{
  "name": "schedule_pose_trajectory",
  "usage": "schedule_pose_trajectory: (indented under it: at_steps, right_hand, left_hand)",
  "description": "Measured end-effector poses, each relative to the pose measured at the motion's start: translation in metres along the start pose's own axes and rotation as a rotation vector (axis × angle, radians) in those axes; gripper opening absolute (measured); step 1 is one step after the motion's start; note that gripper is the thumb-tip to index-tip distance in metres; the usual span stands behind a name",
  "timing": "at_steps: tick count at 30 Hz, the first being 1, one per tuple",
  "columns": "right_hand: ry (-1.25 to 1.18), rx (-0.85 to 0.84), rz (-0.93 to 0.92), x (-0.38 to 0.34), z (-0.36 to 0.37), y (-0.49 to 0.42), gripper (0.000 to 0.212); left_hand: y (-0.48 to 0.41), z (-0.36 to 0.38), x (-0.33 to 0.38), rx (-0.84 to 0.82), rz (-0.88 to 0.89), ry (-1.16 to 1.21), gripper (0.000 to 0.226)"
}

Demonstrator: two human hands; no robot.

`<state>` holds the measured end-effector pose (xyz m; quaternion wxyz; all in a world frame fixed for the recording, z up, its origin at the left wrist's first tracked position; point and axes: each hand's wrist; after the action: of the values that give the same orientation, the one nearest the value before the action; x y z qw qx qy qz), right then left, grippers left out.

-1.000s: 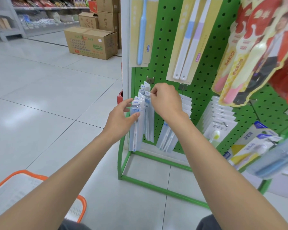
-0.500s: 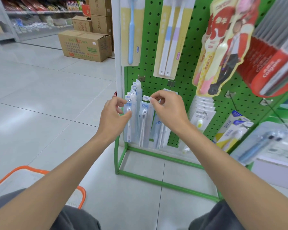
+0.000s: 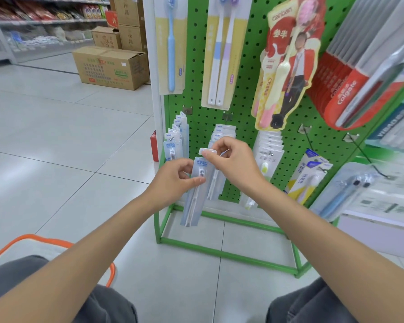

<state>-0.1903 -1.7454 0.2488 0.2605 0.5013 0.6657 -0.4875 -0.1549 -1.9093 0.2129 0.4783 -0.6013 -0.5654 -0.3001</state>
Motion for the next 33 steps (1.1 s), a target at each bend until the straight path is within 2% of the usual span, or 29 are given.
schedule_pose_trajectory:
  at_steps: [5, 8, 13, 18, 21, 24, 27, 29, 31, 33]
  right_hand:
    - [-0.031, -0.006, 0.063, 0.000, -0.004, -0.005, 0.013]
    - [-0.059, -0.081, 0.141, 0.002, -0.003, -0.006, 0.016]
    - [0.001, -0.330, 0.272, 0.006, 0.007, 0.001, 0.034]
    - [0.003, -0.558, 0.360, 0.014, 0.016, 0.010, 0.034]
    - [0.094, -0.714, 0.337, 0.020, 0.018, 0.015, 0.030]
    - [0.221, -0.838, 0.285, 0.024, 0.022, 0.022, 0.039]
    - [0.214, -0.871, 0.275, 0.023, 0.025, 0.028, 0.026]
    - [0.205, -0.883, 0.263, 0.021, 0.027, 0.031, 0.016]
    - [0.206, -0.881, 0.246, 0.019, 0.030, 0.034, 0.017]
    - [0.242, -0.847, 0.224, 0.020, 0.034, 0.036, 0.022]
  left_hand:
    - [-0.001, 0.001, 0.004, 0.002, -0.045, 0.069, 0.018]
    - [-0.004, -0.001, 0.007, 0.052, -0.179, 0.204, 0.023]
    - [-0.013, -0.014, 0.010, 0.199, -0.330, 0.386, 0.013]
    - [-0.021, -0.032, 0.009, 0.335, -0.349, 0.448, 0.011]
    - [-0.026, -0.041, 0.009, 0.409, -0.364, 0.498, 0.013]
    - [-0.029, -0.048, 0.007, 0.424, -0.388, 0.538, 0.014]
    - [-0.030, -0.048, 0.007, 0.388, -0.385, 0.588, 0.011]
    - [-0.030, -0.047, 0.008, 0.342, -0.367, 0.612, 0.018]
    - [-0.030, -0.045, 0.011, 0.320, -0.332, 0.557, 0.033]
    - [-0.028, -0.042, 0.015, 0.333, -0.253, 0.407, 0.036]
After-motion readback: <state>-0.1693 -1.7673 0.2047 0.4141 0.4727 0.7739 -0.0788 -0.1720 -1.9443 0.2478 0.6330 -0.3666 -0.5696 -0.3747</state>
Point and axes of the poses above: each hand's wrist, its own y-axis away from the middle knuckle, its own z-axis out of the palm, x = y × z, and after that the axes turned 10 degrees about x, right-handed
